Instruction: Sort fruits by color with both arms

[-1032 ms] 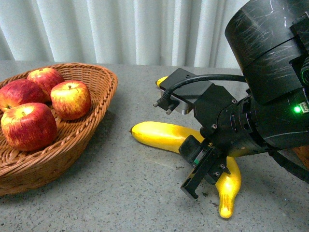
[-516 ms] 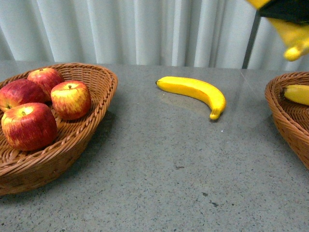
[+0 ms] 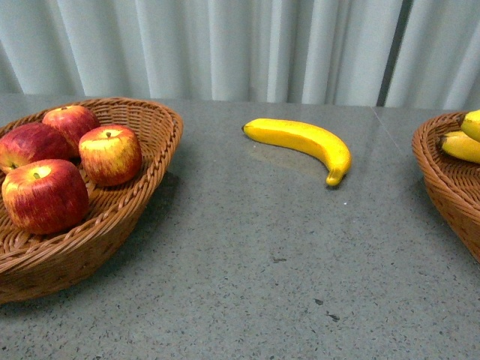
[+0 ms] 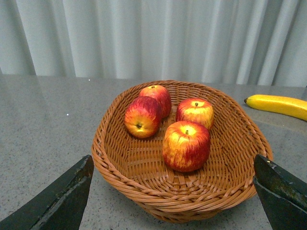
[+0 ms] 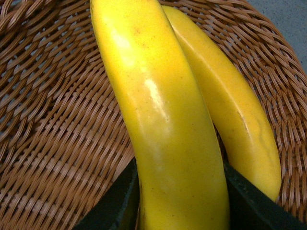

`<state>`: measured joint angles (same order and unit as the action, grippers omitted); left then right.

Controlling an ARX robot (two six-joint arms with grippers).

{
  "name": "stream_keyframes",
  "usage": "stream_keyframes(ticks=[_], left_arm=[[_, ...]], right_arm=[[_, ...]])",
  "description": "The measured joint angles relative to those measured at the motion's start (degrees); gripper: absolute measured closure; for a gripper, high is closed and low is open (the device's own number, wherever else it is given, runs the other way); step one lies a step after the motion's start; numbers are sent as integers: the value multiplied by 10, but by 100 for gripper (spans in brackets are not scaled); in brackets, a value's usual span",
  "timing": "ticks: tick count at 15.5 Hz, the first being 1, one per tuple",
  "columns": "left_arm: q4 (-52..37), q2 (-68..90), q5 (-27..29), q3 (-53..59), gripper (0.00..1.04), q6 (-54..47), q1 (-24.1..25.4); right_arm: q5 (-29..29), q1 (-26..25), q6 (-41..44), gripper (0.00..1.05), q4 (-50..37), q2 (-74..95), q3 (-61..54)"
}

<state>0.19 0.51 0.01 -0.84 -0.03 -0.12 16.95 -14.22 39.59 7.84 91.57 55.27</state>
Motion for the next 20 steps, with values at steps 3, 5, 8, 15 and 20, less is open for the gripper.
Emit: stream_keyframes(ticks=[3, 5, 8, 15, 20], left_arm=[[0, 0, 0, 0, 7, 0, 0], [0, 0, 0, 0, 7, 0, 0], [0, 0, 0, 0, 7, 0, 0], [0, 0, 0, 0, 7, 0, 0], [0, 0, 0, 0, 7, 0, 0]], right_arm=[[0, 5, 10, 38, -17, -14, 0], [2, 30, -1, 14, -15, -23, 30], [28, 100, -59, 7, -50, -19, 107], [-45, 286, -184, 7, 30, 260, 366], [-112, 303, -222, 7, 97, 397, 544]])
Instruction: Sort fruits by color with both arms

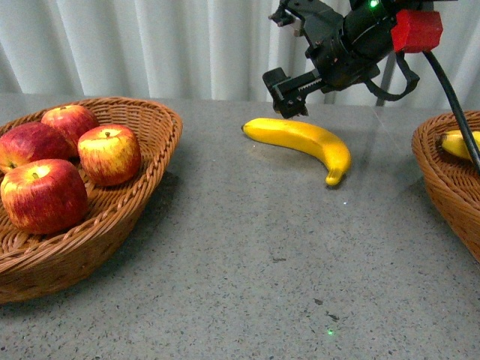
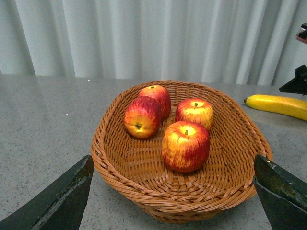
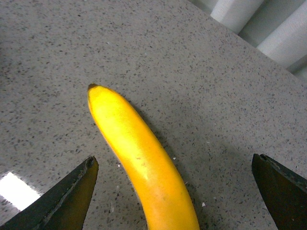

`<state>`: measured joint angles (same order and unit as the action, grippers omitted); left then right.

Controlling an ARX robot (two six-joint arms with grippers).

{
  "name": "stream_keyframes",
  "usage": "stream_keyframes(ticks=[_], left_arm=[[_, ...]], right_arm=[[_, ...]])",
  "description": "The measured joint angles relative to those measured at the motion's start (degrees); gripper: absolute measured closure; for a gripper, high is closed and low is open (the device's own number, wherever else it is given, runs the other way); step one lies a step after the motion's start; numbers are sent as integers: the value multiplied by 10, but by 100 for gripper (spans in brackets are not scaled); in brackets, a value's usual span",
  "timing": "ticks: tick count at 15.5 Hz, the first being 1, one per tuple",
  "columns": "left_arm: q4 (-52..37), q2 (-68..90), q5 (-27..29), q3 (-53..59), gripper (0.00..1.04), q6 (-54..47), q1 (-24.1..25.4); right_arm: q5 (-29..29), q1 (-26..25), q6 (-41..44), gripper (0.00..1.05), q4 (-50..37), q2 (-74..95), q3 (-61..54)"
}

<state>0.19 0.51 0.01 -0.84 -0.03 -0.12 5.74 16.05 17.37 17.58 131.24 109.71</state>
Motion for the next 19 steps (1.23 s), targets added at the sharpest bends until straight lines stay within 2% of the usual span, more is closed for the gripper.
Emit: stream_keyframes(ticks=[4, 11, 13, 14, 16, 17, 19], left_arm=[[0, 0, 0, 0, 7, 0, 0], [0, 0, 0, 0, 7, 0, 0], [0, 0, 0, 0, 7, 0, 0], [0, 0, 0, 0, 7, 0, 0], [0, 0, 0, 0, 7, 0, 0], [0, 0, 0, 0, 7, 0, 0], [0, 0, 0, 0, 7, 0, 0]], right_arm=[[4, 1, -35, 7, 26, 37, 32], [-9, 16, -36, 7, 27, 57, 0], [-6, 20, -37, 35, 22, 57, -3], [-3, 19, -39, 42, 18, 57, -4], [28, 12, -73, 66, -12, 56, -7], [41, 8, -89, 70, -24, 52, -9], [87, -9, -136, 70, -73, 22, -40]])
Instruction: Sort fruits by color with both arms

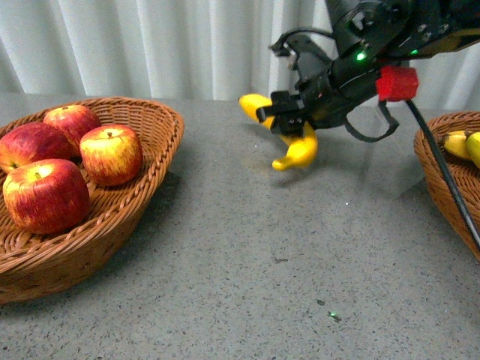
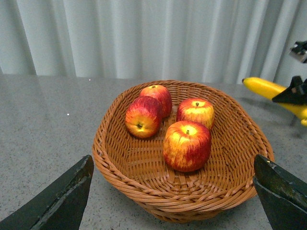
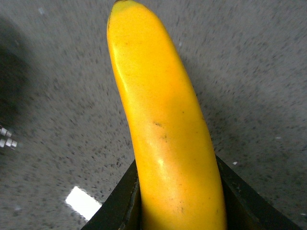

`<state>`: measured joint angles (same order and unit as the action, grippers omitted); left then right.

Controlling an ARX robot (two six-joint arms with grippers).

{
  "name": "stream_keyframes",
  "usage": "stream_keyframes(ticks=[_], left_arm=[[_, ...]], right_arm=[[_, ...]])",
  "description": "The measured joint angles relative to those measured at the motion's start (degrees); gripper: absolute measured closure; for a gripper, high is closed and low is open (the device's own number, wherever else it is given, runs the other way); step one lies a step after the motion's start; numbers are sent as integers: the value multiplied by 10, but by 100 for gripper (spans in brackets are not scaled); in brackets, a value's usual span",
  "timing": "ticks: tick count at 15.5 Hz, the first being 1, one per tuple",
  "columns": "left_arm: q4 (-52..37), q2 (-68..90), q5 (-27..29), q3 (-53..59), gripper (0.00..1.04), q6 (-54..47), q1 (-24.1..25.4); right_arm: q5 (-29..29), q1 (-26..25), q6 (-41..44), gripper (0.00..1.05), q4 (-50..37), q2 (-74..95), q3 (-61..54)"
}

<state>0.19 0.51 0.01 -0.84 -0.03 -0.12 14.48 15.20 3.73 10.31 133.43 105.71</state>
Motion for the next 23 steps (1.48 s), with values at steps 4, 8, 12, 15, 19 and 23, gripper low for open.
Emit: stream_keyframes(ticks=[4, 8, 12, 15, 19, 23], left_arm=[[0, 0, 0, 0, 7, 0, 0], [0, 0, 0, 0, 7, 0, 0], [0, 0, 0, 0, 7, 0, 0], [0, 0, 0, 0, 7, 0, 0], [0, 0, 0, 0, 7, 0, 0], [0, 0, 0, 0, 7, 0, 0]], right_arm=[[80, -74, -111, 70, -106, -138, -93], [84, -196, -60, 71, -156, -271, -248], [114, -333, 125, 71, -181, -369, -457], [128, -331, 165, 51, -194, -373, -517], [159, -323, 128, 6, -216, -437, -508], [203, -321, 70, 7, -262, -488, -509]])
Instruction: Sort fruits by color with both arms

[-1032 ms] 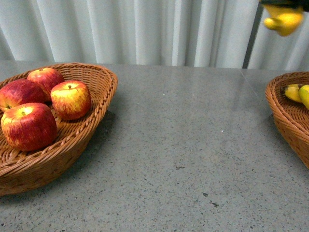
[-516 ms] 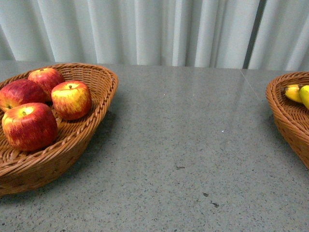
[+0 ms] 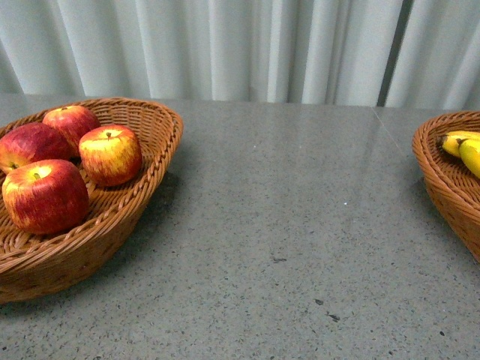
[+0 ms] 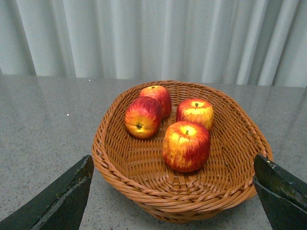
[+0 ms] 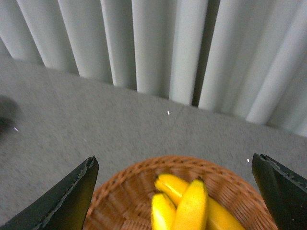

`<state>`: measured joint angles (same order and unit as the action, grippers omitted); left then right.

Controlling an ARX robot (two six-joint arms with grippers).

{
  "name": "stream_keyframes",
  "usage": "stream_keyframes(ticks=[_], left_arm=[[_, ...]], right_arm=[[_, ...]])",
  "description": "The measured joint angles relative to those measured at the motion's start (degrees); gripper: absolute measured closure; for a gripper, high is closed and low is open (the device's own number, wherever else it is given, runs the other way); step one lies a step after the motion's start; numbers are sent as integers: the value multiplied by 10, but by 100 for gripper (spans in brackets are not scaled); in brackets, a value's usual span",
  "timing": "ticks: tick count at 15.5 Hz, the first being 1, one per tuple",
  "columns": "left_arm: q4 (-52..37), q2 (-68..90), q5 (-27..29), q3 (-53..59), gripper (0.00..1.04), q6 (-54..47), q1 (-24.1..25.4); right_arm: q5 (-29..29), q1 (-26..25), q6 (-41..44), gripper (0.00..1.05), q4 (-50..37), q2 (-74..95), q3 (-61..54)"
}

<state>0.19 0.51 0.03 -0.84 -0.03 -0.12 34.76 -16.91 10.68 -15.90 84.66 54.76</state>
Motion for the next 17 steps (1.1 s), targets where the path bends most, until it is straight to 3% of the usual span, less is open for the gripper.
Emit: stream_keyframes(ticks=[5, 7, 8, 9, 11, 12, 14, 17], left_arm=[[0, 0, 0, 0, 7, 0, 0], [0, 0, 0, 0, 7, 0, 0], [0, 0, 0, 0, 7, 0, 0], [0, 0, 0, 0, 7, 0, 0], [0, 0, 0, 0, 7, 0, 0], [0, 0, 0, 0, 7, 0, 0], [0, 0, 0, 0, 7, 0, 0], [0, 0, 0, 0, 7, 0, 0]], right_arm=[[76, -3, -142, 7, -56, -162, -88], [-135, 42, -123, 30, -19, -296, -202], [-198, 46, -118, 43, 5, -379, -268], [-235, 54, -116, 54, 22, -449, -313], [-258, 87, -111, 78, 34, -566, -398], [-279, 100, -111, 100, 26, -594, -427], [-339, 168, -108, 103, 30, -628, -460], [-348, 169, -108, 103, 35, -653, -481]])
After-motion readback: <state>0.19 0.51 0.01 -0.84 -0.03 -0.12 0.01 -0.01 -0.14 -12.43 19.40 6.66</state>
